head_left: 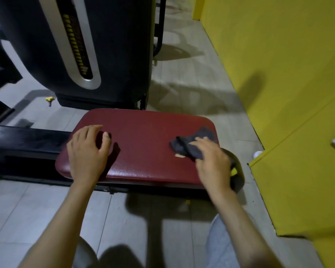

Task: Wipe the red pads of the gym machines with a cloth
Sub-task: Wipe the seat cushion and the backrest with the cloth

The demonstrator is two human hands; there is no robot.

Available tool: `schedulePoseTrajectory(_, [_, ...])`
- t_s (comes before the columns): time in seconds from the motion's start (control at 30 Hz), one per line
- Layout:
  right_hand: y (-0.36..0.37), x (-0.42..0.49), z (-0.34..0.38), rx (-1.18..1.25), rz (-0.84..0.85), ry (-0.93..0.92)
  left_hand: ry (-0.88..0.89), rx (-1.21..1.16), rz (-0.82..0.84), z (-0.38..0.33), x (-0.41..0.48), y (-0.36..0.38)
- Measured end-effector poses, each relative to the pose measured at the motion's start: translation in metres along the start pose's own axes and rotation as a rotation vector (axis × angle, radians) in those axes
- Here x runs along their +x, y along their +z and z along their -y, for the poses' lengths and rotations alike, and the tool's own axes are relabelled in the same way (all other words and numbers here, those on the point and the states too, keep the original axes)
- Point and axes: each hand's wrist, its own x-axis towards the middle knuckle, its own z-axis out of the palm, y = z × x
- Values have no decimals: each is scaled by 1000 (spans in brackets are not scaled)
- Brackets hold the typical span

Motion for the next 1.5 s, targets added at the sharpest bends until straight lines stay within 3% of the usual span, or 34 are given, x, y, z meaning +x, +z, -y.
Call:
schedulePoseTrajectory(0.1, [14,-32,51,45,153,-260,-7,-25,-7,0,0,-1])
schedulePoseTrajectory(0.2, [-2,-31,34,58,276,-411,-32,-50,-22,3,0,-3])
schedulePoseTrajectory(0.27, [-15,-21,-2,11,234,-307,-49,-59,-22,3,0,-4])
schedulePoseTrajectory(0.33, [-26,-9,-31,50,101,-67,-53,-59,-21,2,0,-3])
schedulePoseTrajectory(0.43, [-17,1,-27,28,-18,144,-20,-22,0,0,-1,-1])
schedulePoseTrajectory(0.6, [14,50,3,2,215,-176,-17,-32,-3,0,-1,-1])
schedulePoseTrajectory(0.67, [15,78,-15,-2,210,-148,-35,-60,-15,0,0,-3])
schedulePoseTrajectory(0.83, [23,108,-22,-47,3,84,-39,-79,-38,1,-1,-3])
schedulePoseTrajectory(1.03, [-8,21,-10,82,243,-194,-32,-315,-46,6,-1,-23])
schedulePoseTrajectory(1.17, [-36,-43,-29,163,152,-233,-2,-231,18,27,-6,-56])
schedulePoseTrajectory(1.27, [-29,-65,-28,31,60,-349,-50,-207,-13,42,-18,-84])
schedulePoseTrajectory(1.4, [3,-68,7,-39,-109,-387,-140,-200,-35,48,-35,-103])
schedulePoseTrajectory(1.5, [31,-67,48,-29,-146,-370,-165,-227,-45,58,-44,-107])
